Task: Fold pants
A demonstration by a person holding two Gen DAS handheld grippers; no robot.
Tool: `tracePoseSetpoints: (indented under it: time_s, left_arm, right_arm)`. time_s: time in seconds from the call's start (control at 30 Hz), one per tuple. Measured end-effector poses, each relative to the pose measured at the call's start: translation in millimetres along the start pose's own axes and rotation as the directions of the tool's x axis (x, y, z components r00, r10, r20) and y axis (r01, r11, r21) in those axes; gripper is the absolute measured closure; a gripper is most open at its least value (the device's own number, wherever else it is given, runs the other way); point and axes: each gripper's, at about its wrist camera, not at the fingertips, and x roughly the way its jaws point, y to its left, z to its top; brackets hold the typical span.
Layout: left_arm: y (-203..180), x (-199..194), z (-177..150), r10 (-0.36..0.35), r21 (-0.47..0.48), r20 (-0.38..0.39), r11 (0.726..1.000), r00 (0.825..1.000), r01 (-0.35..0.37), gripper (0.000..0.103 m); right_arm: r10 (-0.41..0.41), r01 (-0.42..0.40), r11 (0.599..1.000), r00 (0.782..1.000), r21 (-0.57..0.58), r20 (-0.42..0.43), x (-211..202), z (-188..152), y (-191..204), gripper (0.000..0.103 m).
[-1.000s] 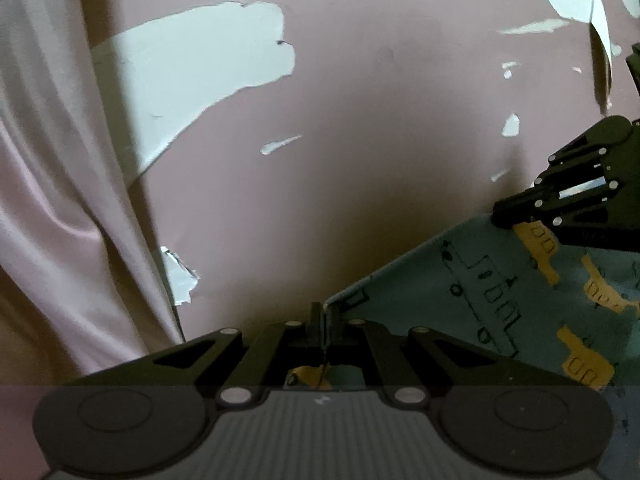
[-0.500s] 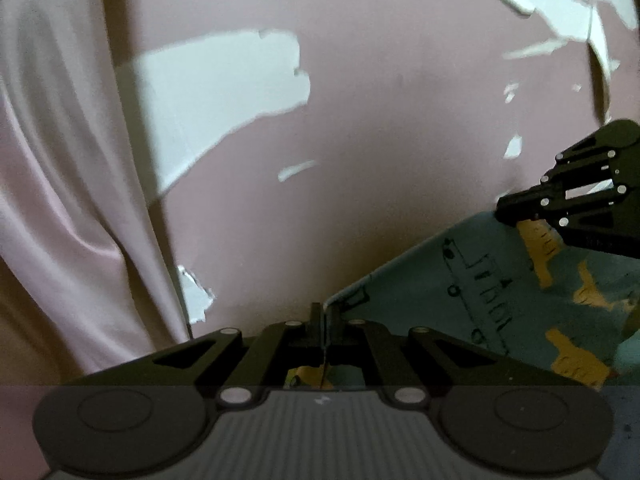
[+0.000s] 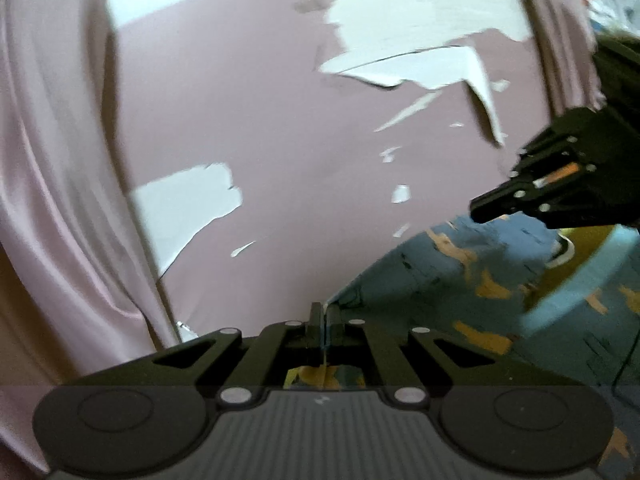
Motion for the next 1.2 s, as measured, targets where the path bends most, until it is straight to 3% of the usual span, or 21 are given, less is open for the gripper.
tracePoseSetpoints:
  time_s: [0.03,0.13,0.23,0.33,0.53,0.67,0.8,0.87,0.93,1.0,1.2]
  left_arm:
    - [-6,-6,0,0.001,0.021,0.000,1.000,1.000,-0.001,0.103]
    - [-24,-20,-4,0.010,0.089,-0.012,0.996,1.000,-0.009,0.103]
    - [-32,-29,-7,0.006,0.119,-0.012,0.993,1.000,-0.004,0.103]
    - [-37,-36,-9,0.001,0.139,-0.004,0.990,1.000,0.000,0.103]
    - [-37,-35,-14,-0.010,0.158,0.005,0.987,1.000,0.009,0.103]
    - [-39,-32,-19,-0.015,0.170,0.007,0.985,1.000,0.014,0.103]
    - [-38,-31,-21,-0.026,0.166,0.011,0.986,1.000,0.024,0.103]
    - [-37,-31,-21,-0.029,0.167,0.014,0.986,0.999,0.026,0.103]
    - [-36,-32,-22,-0.032,0.167,0.013,0.986,0.999,0.030,0.103]
    - [-36,-33,-23,-0.031,0.170,0.015,0.985,0.999,0.028,0.103]
    - [-37,-38,-22,-0.025,0.171,0.020,0.985,1.000,0.021,0.103]
  right_arm:
    - [0.003,-0.003,1.000,1.000,-0.017,-0.012,-4,-1,4,0.103]
    - [0.011,-0.015,0.997,0.999,-0.080,-0.051,-9,-2,13,0.083]
    - [0.005,-0.018,0.986,0.997,-0.168,-0.082,-4,1,14,0.074]
    - [0.050,-0.085,0.966,0.988,-0.243,-0.147,11,7,11,0.064]
    - [0.120,-0.226,0.882,0.956,-0.413,-0.266,45,17,12,0.063]
    - [0.169,-0.330,0.795,0.926,-0.510,-0.336,63,23,17,0.063]
    - [0.230,-0.450,0.713,0.875,-0.537,-0.427,80,29,23,0.070]
    - [0.253,-0.499,0.685,0.846,-0.530,-0.469,85,31,26,0.087]
    - [0.265,-0.520,0.674,0.833,-0.526,-0.485,88,31,28,0.093]
    - [0.266,-0.509,0.680,0.842,-0.528,-0.469,85,31,29,0.103]
    - [0.235,-0.429,0.734,0.888,-0.526,-0.396,62,29,22,0.103]
